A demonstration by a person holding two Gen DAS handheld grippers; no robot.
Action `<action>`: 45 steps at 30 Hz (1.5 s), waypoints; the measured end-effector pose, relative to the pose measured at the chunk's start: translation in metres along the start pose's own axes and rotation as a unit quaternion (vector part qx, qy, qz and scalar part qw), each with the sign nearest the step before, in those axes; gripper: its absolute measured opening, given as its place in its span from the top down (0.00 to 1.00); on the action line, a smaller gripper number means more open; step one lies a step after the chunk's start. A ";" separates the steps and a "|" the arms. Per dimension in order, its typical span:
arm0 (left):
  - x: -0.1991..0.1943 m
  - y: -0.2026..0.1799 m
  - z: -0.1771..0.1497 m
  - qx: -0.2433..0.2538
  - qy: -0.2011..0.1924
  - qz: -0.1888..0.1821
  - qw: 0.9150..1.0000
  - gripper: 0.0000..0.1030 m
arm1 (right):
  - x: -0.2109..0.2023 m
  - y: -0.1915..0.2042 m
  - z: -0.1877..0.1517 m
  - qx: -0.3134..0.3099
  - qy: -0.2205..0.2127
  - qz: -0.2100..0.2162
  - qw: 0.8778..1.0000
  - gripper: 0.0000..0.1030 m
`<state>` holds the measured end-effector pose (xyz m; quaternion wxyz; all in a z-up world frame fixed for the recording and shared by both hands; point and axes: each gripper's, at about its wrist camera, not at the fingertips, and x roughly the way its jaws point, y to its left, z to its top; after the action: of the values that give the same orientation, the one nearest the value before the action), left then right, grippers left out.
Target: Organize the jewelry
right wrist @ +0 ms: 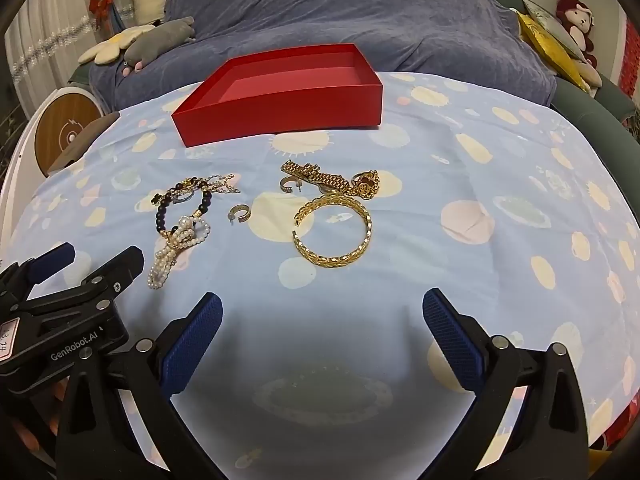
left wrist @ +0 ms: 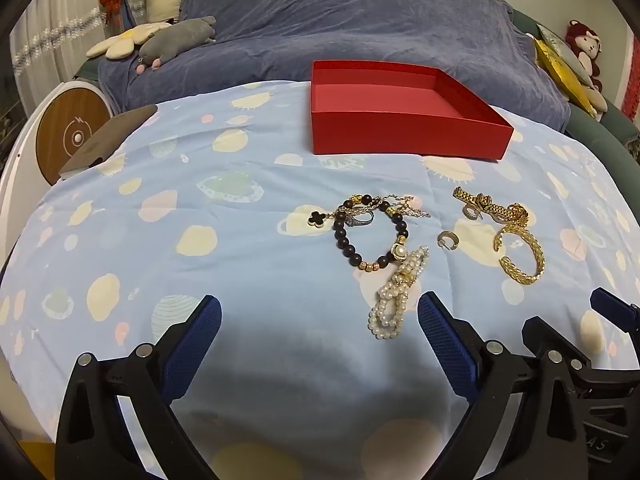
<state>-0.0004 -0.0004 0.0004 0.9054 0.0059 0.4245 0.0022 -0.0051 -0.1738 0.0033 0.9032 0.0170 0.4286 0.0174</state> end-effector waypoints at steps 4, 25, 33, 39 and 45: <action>0.001 0.000 0.000 0.000 0.002 0.000 1.000 0.07 | -0.001 -0.001 0.000 -0.001 -0.001 0.002 1.000 0.05; 0.006 -0.008 0.001 0.006 0.005 0.005 1.000 0.07 | 0.003 -0.010 -0.001 0.004 0.001 -0.002 1.000 0.05; 0.006 -0.009 0.001 0.007 0.005 0.006 1.000 0.07 | 0.003 -0.010 -0.001 0.005 0.001 -0.003 1.000 0.05; 0.006 -0.008 0.001 0.007 0.005 0.006 1.000 0.07 | 0.003 -0.009 -0.001 0.005 0.001 -0.003 1.000 0.05; 0.007 -0.009 0.001 0.005 0.006 0.006 1.000 0.07 | 0.003 -0.010 -0.001 0.005 0.000 -0.003 1.000 0.05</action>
<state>0.0052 -0.0097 -0.0044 0.9028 0.0133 0.4299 0.0053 -0.0039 -0.1835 -0.0004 0.9030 0.0202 0.4291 0.0122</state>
